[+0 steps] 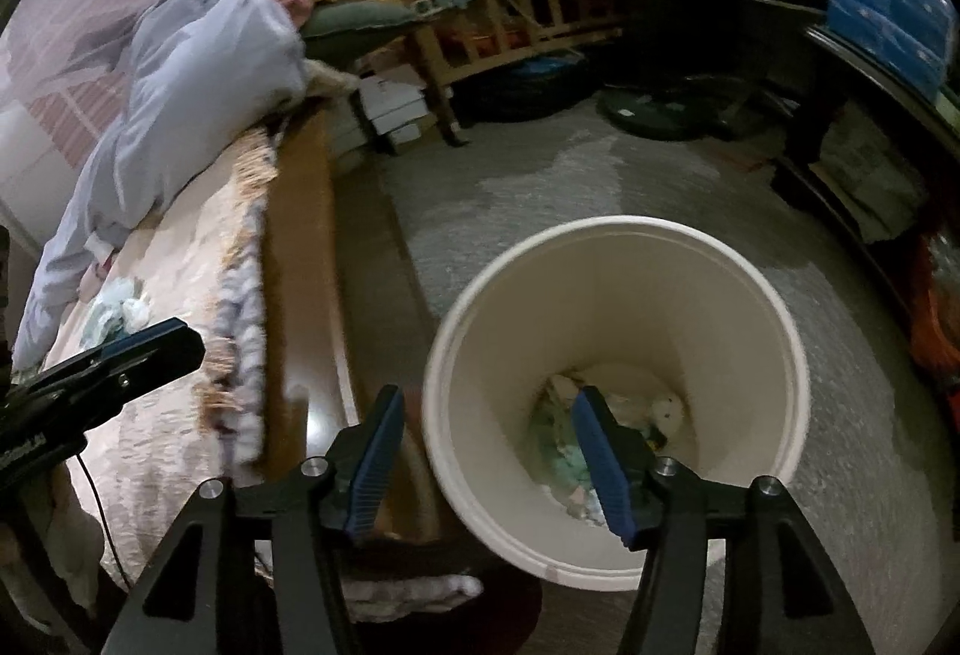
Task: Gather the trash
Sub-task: 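Move both tools back over the remaining trash on the bed, then grasp the white sponge block with the left tool while the right tool grasps the white plush toy, then carry the sponge block and plush toy with both tools over the bucket, then open both tools to drop the sponge and plush toy into the bucket, then move both tools back over the trash on the bed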
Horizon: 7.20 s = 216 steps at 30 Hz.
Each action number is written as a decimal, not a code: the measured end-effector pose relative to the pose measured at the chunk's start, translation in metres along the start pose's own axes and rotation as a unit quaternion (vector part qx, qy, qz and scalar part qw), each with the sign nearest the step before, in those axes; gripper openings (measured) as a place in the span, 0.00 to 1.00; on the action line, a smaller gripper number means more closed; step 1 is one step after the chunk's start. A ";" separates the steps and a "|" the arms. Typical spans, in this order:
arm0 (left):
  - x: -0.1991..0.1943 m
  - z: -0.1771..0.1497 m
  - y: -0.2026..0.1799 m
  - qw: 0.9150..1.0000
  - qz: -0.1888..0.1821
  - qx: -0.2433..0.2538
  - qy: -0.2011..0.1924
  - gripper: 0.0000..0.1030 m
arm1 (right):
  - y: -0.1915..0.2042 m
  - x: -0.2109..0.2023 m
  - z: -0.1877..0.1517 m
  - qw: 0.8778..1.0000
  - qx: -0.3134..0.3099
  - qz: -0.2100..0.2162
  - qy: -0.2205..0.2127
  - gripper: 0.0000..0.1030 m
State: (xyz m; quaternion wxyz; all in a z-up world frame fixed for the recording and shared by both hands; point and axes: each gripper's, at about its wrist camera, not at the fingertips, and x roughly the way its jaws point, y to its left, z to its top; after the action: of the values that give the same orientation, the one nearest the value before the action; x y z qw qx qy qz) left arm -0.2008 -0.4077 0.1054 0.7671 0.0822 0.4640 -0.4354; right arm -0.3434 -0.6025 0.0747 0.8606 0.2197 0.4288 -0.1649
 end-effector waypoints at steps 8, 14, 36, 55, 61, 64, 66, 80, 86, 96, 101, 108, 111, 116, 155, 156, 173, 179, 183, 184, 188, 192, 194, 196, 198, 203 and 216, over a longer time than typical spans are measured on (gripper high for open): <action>-0.032 -0.013 0.059 0.998 0.056 -0.031 -0.015 0.43 | 0.063 0.011 0.010 0.998 -0.050 0.033 0.007 0.57; -0.060 -0.028 0.118 0.992 0.100 -0.076 -0.024 0.43 | 0.124 0.028 0.014 0.993 -0.100 0.063 0.020 0.59; -0.173 -0.094 0.324 0.934 0.232 -0.266 -0.056 0.43 | 0.334 0.092 0.005 0.949 -0.267 0.153 0.071 0.63; -0.172 -0.134 0.429 0.893 0.249 -0.368 -0.068 0.52 | 0.395 0.164 0.041 0.939 -0.318 0.116 0.063 0.67; -0.153 -0.131 0.447 0.894 0.244 -0.372 -0.056 0.52 | 0.408 0.189 0.047 0.928 -0.339 0.140 0.063 0.64; -0.151 -0.132 0.455 0.895 0.229 -0.378 -0.063 0.48 | 0.417 0.196 0.042 0.923 -0.354 0.134 0.062 0.37; -0.153 -0.134 0.456 0.896 0.223 -0.379 -0.067 0.33 | 0.417 0.193 0.038 0.921 -0.362 0.128 0.059 0.25; -0.186 -0.123 0.374 0.928 0.185 -0.314 -0.084 0.32 | 0.347 0.111 0.018 0.937 -0.310 0.157 0.027 0.17; -0.179 -0.106 0.331 0.943 0.162 -0.281 -0.081 0.32 | 0.330 0.090 0.010 0.943 -0.292 0.156 0.015 0.17; -0.159 -0.099 0.312 0.951 0.152 -0.261 -0.061 0.32 | 0.371 0.135 0.030 0.937 -0.316 0.146 0.034 0.46; -0.150 -0.099 0.312 0.952 0.150 -0.261 -0.052 0.32 | 0.385 0.167 0.031 0.932 -0.335 0.131 0.046 0.24; -0.144 -0.092 0.290 0.959 0.135 -0.243 -0.052 0.32 | 0.346 0.138 0.031 0.943 -0.292 0.156 0.044 0.15; -0.144 -0.087 0.274 0.963 0.126 -0.232 -0.056 0.32 | 0.324 0.115 0.029 0.947 -0.279 0.154 0.031 0.15; -0.144 -0.078 0.249 0.968 0.118 -0.211 -0.060 0.32 | 0.291 0.078 0.027 0.956 -0.251 0.148 0.008 0.15; -0.067 -0.026 0.050 0.998 0.036 -0.046 -0.025 0.32 | 0.112 -0.014 0.006 0.990 -0.114 0.080 -0.037 0.15; -0.064 -0.025 0.046 0.998 0.033 -0.042 -0.023 0.32 | 0.106 -0.015 0.006 0.990 -0.109 0.077 -0.036 0.15; -0.003 -0.016 -0.040 0.998 -0.051 0.024 0.023 0.32 | -0.001 -0.027 -0.008 0.999 -0.025 0.013 -0.036 0.15; 0.016 -0.012 -0.063 0.995 -0.079 0.040 0.036 0.32 | -0.023 -0.025 -0.014 0.999 -0.002 0.003 -0.032 0.15; 0.028 -0.005 -0.069 0.994 -0.093 0.037 0.040 0.35 | -0.034 -0.024 -0.014 0.999 0.010 -0.005 -0.032 0.15; 0.030 -0.004 -0.069 0.994 -0.096 0.035 0.040 0.36 | -0.038 -0.023 -0.014 0.999 0.015 -0.007 -0.032 0.15; 0.037 -0.001 -0.070 0.993 -0.113 0.024 0.040 0.52 | -0.052 -0.022 -0.010 0.999 0.037 -0.020 -0.035 0.19; 0.039 0.001 -0.072 0.992 -0.118 0.025 0.039 0.53 | -0.063 -0.021 -0.008 0.997 0.056 -0.029 -0.035 0.38; 0.038 0.001 -0.069 0.992 -0.112 0.026 0.043 0.53 | -0.063 -0.021 -0.008 0.997 0.057 -0.028 -0.036 0.38; 0.034 0.001 -0.065 0.993 -0.104 0.030 0.040 0.53 | -0.063 -0.020 -0.009 0.997 0.058 -0.028 -0.035 0.38; 0.027 0.000 -0.060 0.995 -0.090 0.032 0.034 0.53 | -0.061 -0.018 -0.009 0.998 0.057 -0.024 -0.030 0.38; 0.010 -0.003 -0.041 0.998 -0.055 0.028 0.021 0.53 | -0.047 -0.011 -0.009 0.999 0.047 -0.011 -0.021 0.38; -0.040 -0.016 0.050 0.999 0.032 -0.014 -0.004 0.53 | 0.057 0.003 -0.006 0.998 -0.045 0.045 0.004 0.39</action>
State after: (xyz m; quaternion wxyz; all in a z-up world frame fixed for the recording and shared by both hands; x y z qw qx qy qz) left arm -0.1818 -0.3448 0.1139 0.7836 0.0842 0.4641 -0.4043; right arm -0.3182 -0.5512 0.0825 0.8744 0.2003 0.4292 -0.1051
